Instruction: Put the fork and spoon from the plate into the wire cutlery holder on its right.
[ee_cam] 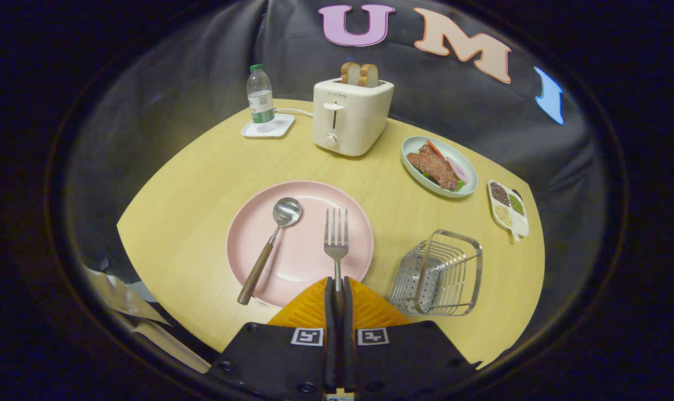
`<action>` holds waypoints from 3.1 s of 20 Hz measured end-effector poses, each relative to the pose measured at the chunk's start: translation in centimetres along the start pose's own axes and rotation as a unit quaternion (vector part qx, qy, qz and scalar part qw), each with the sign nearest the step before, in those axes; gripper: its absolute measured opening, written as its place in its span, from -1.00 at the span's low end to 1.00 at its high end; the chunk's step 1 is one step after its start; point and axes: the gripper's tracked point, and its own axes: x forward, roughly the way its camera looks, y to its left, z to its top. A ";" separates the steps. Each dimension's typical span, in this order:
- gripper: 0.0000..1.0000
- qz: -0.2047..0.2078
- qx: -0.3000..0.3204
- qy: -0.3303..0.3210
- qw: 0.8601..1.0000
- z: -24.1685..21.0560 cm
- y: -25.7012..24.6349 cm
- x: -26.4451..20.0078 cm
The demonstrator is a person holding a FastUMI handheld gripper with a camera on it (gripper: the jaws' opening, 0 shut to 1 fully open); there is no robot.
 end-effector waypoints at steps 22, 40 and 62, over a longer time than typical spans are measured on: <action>-0.83 0.014 -0.040 0.092 0.995 -3.0 -11.5 -3.6; -0.54 0.020 -0.035 0.128 0.991 -2.0 -11.2 -2.5; 1.00 -0.021 0.088 -0.178 0.980 6.1 2.7 -0.6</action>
